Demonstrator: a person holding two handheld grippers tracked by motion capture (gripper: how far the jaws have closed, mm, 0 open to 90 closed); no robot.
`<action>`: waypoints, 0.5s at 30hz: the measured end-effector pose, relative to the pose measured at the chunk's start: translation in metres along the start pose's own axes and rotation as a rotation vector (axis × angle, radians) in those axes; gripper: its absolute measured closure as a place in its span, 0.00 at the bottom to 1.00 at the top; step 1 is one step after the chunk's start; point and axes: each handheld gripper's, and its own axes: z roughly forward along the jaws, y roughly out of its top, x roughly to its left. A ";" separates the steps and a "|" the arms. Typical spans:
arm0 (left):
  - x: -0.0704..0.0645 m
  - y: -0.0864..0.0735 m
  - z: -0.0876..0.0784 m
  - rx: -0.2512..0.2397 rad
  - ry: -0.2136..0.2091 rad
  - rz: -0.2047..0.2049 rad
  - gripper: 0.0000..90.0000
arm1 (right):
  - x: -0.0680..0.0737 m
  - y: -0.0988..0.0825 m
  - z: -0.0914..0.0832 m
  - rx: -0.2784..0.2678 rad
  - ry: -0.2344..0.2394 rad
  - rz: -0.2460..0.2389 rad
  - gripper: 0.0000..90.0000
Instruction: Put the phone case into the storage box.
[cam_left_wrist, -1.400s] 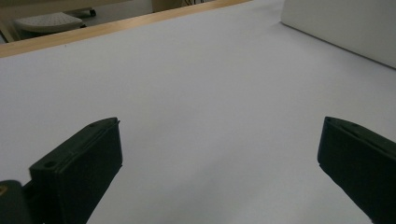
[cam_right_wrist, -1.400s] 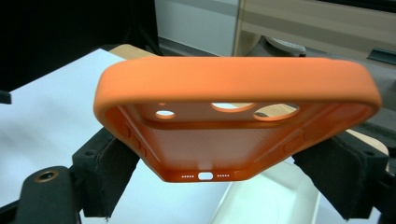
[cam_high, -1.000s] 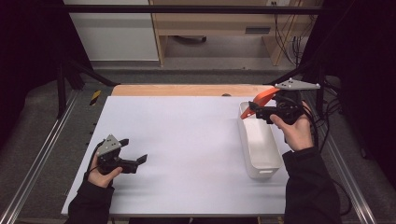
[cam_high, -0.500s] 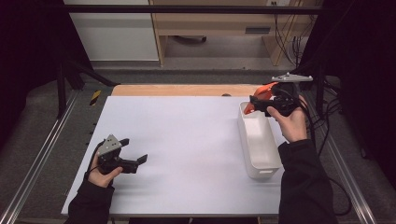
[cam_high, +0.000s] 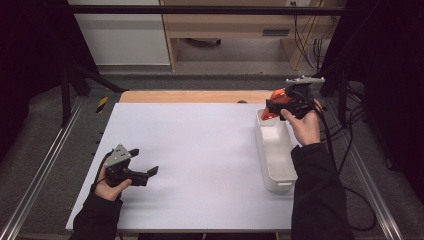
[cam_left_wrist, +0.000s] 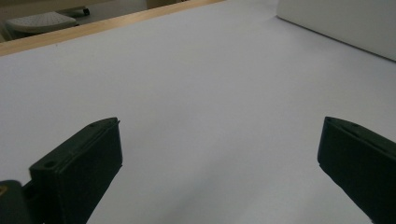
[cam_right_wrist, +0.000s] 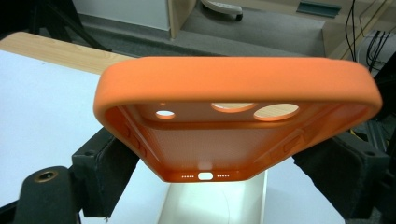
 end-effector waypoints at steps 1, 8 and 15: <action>0.000 0.000 0.000 0.000 -0.001 0.002 0.00 | 0.000 0.000 0.002 0.007 -0.007 0.003 0.17; 0.000 0.000 0.001 0.002 -0.005 0.005 0.00 | -0.001 0.000 0.017 0.034 -0.031 0.010 0.17; 0.000 0.000 0.001 0.002 -0.006 0.009 0.00 | -0.004 -0.001 0.029 0.057 -0.052 0.020 0.17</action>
